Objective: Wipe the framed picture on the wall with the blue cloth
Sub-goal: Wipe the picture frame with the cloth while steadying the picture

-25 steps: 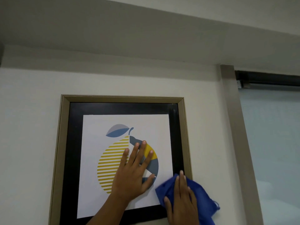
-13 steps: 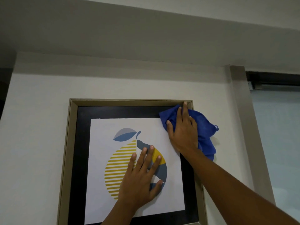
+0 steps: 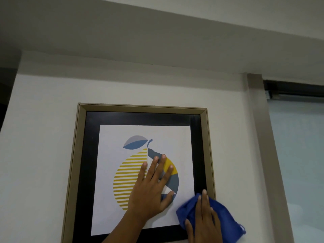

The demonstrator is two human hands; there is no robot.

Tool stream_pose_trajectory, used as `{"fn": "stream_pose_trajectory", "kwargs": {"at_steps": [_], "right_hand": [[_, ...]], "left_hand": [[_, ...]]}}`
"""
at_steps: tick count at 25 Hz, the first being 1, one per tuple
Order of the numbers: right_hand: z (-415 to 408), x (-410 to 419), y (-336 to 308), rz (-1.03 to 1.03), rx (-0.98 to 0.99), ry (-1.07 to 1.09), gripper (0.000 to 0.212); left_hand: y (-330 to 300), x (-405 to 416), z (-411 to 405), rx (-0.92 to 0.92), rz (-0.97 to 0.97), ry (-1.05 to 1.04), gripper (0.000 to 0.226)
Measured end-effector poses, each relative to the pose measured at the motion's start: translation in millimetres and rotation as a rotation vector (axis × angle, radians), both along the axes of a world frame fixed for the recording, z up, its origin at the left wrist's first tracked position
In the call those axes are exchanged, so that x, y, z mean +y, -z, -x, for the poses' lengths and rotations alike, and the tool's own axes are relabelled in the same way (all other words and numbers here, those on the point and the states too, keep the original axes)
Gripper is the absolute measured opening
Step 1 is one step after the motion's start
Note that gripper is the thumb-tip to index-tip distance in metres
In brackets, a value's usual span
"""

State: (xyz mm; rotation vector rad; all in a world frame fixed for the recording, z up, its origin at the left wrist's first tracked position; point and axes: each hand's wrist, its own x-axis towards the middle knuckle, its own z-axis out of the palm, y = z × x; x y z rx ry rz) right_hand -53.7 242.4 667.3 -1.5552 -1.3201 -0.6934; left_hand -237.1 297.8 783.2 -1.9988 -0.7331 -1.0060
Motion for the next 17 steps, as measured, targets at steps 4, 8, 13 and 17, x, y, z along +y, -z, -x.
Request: {"fn": "stream_pose_trajectory", "kwargs": {"at_steps": [4,8,13,17], "right_hand": [[0,-4,-79,-0.169,-0.149,0.1,0.076],[6,3,-218,-0.325,-0.015,0.166,0.07],[3,10,-279,-0.383,-0.035,0.214,0.062],[-1,10,-224,-0.383,-0.145,0.236,0.06]], "left_hand": [[2,2,-2,-0.005,0.008,0.019,0.077],[2,5,-1,-0.004,-0.012,0.01,0.078],[2,5,-4,-0.009,-0.041,-0.002,0.077],[2,6,-5,-0.014,-0.053,-0.017,0.078]]}}
